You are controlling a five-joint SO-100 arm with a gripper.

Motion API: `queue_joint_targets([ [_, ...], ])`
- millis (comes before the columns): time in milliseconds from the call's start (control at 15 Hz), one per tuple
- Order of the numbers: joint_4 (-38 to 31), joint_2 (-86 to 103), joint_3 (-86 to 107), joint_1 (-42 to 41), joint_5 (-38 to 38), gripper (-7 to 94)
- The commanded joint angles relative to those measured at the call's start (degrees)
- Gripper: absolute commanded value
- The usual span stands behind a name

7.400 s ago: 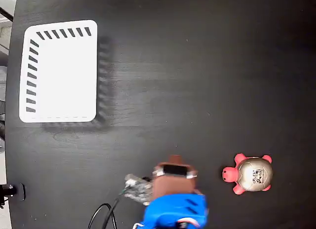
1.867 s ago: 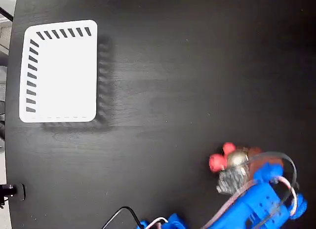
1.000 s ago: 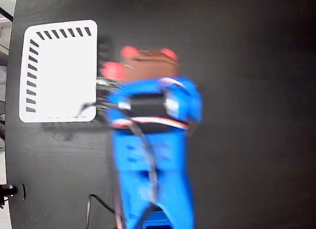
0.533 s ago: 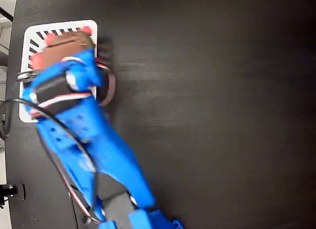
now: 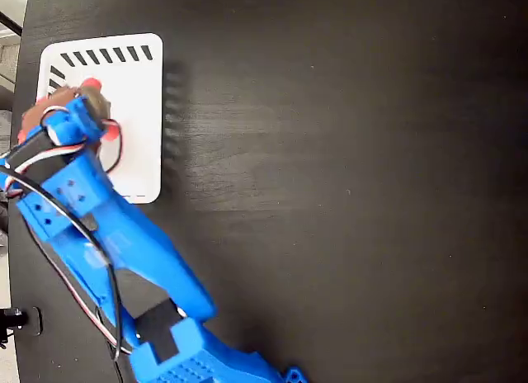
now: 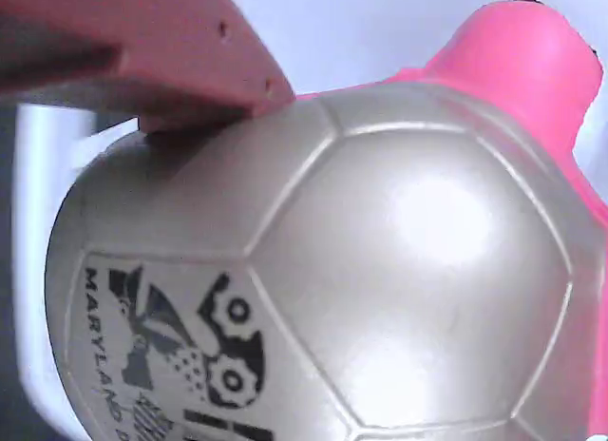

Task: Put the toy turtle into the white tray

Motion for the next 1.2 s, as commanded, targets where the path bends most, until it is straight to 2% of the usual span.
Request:
queue_joint_targets([
  [0, -0.18, 2.02, -4.31, -0.09, -0.62, -1],
  [267, -0.18, 1.14, -4.13, 1.58, -1.32, 2],
  [467, 0.70, 0.79, -3.34, 2.20, -1.49, 19],
  [533, 0.70, 0.53, -2.81, 2.29, -1.67, 28],
  [667, 0.70, 0.44, -1.58, 2.02, -1.49, 51],
  [733, 0.70, 0.44, -1.23, 2.02, -1.58, 58],
  [1133, 1.58, 1.58, -0.35, 1.93, -0.88, 58],
])
